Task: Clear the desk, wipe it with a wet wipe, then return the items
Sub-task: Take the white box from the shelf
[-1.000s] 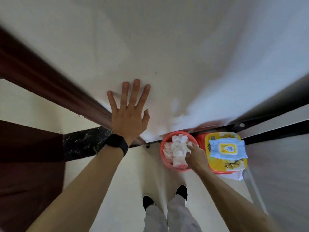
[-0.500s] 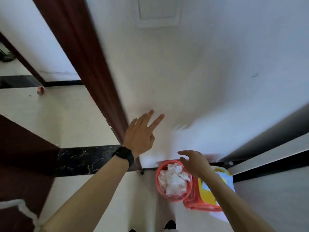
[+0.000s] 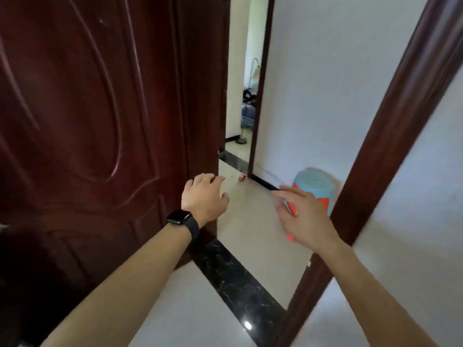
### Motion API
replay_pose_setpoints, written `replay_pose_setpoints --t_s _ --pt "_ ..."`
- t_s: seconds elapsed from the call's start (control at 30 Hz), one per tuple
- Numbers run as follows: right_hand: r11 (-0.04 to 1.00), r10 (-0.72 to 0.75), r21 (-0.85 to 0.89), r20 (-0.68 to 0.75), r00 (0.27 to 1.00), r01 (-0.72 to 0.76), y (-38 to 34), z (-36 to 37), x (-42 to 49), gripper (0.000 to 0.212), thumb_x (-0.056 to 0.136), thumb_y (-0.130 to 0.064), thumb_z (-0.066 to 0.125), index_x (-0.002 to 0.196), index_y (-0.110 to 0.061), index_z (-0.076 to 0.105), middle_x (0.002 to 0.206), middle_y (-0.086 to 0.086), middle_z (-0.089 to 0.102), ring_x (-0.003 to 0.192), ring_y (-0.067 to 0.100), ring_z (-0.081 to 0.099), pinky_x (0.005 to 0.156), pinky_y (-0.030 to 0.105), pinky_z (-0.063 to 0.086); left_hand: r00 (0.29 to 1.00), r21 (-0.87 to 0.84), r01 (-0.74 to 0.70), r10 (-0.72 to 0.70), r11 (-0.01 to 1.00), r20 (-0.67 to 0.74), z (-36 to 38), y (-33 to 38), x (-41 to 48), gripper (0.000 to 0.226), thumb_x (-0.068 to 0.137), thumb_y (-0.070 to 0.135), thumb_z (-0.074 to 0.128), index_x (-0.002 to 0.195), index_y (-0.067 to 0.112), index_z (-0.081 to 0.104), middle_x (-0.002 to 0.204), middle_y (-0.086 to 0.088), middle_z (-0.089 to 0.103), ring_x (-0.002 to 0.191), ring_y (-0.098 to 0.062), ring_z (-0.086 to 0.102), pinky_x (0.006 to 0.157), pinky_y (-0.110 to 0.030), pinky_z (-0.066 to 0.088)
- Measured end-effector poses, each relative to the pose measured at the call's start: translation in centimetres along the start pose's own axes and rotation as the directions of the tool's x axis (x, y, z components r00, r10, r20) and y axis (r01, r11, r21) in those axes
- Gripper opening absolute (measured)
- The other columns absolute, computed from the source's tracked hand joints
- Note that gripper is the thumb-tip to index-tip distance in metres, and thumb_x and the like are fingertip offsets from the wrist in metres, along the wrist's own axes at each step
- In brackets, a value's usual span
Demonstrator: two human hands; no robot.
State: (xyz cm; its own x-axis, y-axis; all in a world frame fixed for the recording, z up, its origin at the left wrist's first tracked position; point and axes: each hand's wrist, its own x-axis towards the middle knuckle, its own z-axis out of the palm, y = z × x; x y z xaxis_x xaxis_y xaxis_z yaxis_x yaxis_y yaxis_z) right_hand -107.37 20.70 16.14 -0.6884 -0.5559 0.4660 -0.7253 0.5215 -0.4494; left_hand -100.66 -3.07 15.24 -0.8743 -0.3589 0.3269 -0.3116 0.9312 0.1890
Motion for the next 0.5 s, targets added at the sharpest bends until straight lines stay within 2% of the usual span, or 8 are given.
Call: replay_pose_setpoints --t_s 0.13,0.2,0.33,0.5 --pt "0.978 -0.207 0.037 0.091 0.974 0.205 -7.5 4.3 5.0 0.03 0.096 -0.034 0.051 0.123 -0.033 0.064 0.135 -0.008 0.058 0.124 0.02 0.05 0.107 0.035 0.037 0.956 0.13 0.294 -0.29 0.947 -0.048 -7.0 -10.0 -6.1 0.055 0.094 0.049 0.045 0.146 0.029 0.044 0.15 0.001 0.046 0.142 -0.024 0.034 0.115 -0.047 0.029" --pt "0.951 -0.306 0.088 0.139 0.942 0.296 -12.4 6.7 5.9 0.033 0.097 -0.038 0.048 0.127 -0.034 0.062 0.137 -0.009 0.055 0.128 0.018 0.045 0.107 0.033 0.033 0.909 0.184 0.417 -0.411 0.89 -0.072 -11.2 -14.5 -10.6 0.056 0.094 0.051 0.045 0.146 0.03 0.044 0.149 0.002 0.047 0.142 -0.024 0.035 0.114 -0.046 0.029" --pt "0.874 -0.471 0.214 0.145 0.87 0.437 -23.4 11.1 5.6 0.036 0.096 -0.038 0.05 0.13 -0.033 0.059 0.14 -0.009 0.052 0.133 0.015 0.037 0.109 0.032 0.033 0.791 0.263 0.612 -0.584 0.746 -0.183 -19.2 -22.5 -21.3 0.059 0.092 0.053 0.047 0.146 0.033 0.044 0.152 0.003 0.045 0.143 -0.025 0.034 0.115 -0.047 0.029" --pt "0.753 -0.634 0.351 0.163 0.756 0.556 -36.6 16.8 2.9 0.037 0.095 -0.041 0.05 0.13 -0.033 0.058 0.142 -0.007 0.051 0.136 0.017 0.035 0.112 0.034 0.031 0.611 0.279 0.792 -0.719 0.544 -0.331 -25.9 -29.7 -34.3 0.056 0.092 0.054 0.044 0.145 0.036 0.043 0.153 0.0 0.043 0.141 -0.028 0.037 0.113 -0.048 0.031"
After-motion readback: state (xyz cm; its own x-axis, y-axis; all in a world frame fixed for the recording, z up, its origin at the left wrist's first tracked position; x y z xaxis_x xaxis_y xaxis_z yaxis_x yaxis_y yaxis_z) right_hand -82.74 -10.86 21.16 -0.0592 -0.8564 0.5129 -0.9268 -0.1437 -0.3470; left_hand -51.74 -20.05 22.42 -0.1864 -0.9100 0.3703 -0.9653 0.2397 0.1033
